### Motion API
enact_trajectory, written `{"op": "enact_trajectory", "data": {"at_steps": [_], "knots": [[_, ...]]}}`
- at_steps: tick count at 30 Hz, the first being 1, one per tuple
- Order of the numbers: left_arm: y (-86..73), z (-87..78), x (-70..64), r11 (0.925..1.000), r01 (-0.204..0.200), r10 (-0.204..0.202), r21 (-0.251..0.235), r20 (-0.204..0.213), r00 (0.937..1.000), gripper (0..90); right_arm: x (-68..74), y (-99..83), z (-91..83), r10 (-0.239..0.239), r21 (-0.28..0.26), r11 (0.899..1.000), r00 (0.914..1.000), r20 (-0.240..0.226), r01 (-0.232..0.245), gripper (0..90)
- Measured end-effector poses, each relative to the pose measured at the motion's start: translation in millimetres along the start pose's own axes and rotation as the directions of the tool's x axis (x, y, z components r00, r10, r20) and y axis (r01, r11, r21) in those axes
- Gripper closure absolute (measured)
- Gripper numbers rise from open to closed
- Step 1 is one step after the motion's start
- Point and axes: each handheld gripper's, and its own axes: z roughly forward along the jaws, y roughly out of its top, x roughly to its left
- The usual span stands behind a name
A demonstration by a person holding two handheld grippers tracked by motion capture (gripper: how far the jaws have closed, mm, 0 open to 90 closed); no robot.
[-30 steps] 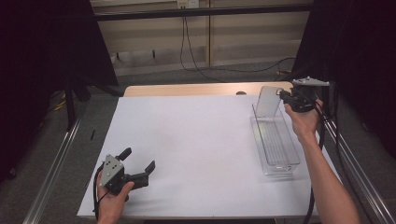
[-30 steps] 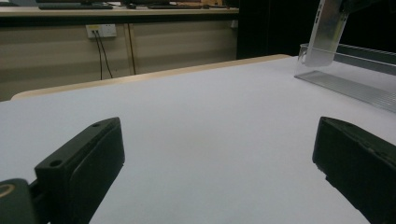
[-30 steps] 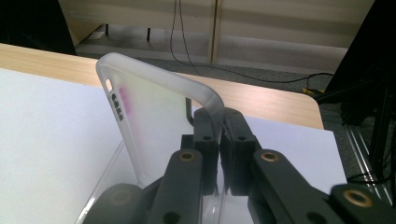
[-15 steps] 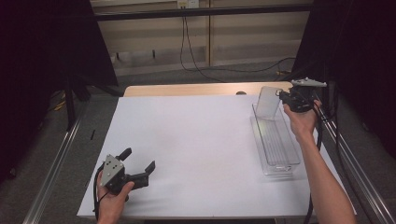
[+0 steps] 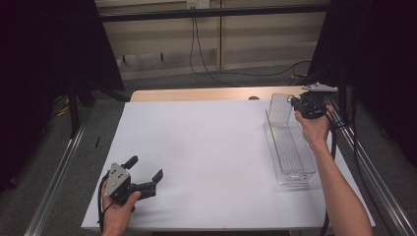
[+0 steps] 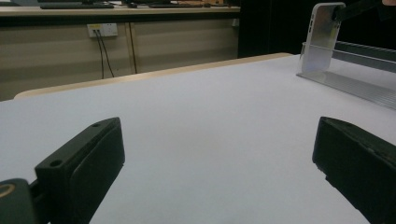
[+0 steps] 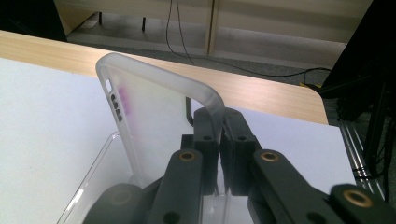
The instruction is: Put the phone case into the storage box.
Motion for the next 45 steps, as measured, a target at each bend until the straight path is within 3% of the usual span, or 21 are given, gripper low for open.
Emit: {"op": "enact_trajectory", "data": {"at_steps": [16,30,45], "knots": [[-0.9,2.8,-1.3,1.0000,0.000,0.000,0.009,0.005,1.0000,2.3,-5.7,10.9,4.3,-0.038,0.078,0.996,0.9991,-0.019,0.039,85.6],[-0.9,4.3,-1.7,0.9999,-0.007,0.007,0.014,0.011,0.9999,2.3,-14.6,15.7,11.4,-0.016,0.096,0.995,0.9981,-0.060,0.021,85.5],[-0.8,4.1,0.2,0.9999,-0.005,0.005,0.013,0.010,0.9999,1.9,-17.0,15.9,13.2,0.014,0.094,0.996,0.9972,-0.073,-0.008,84.9]]}}
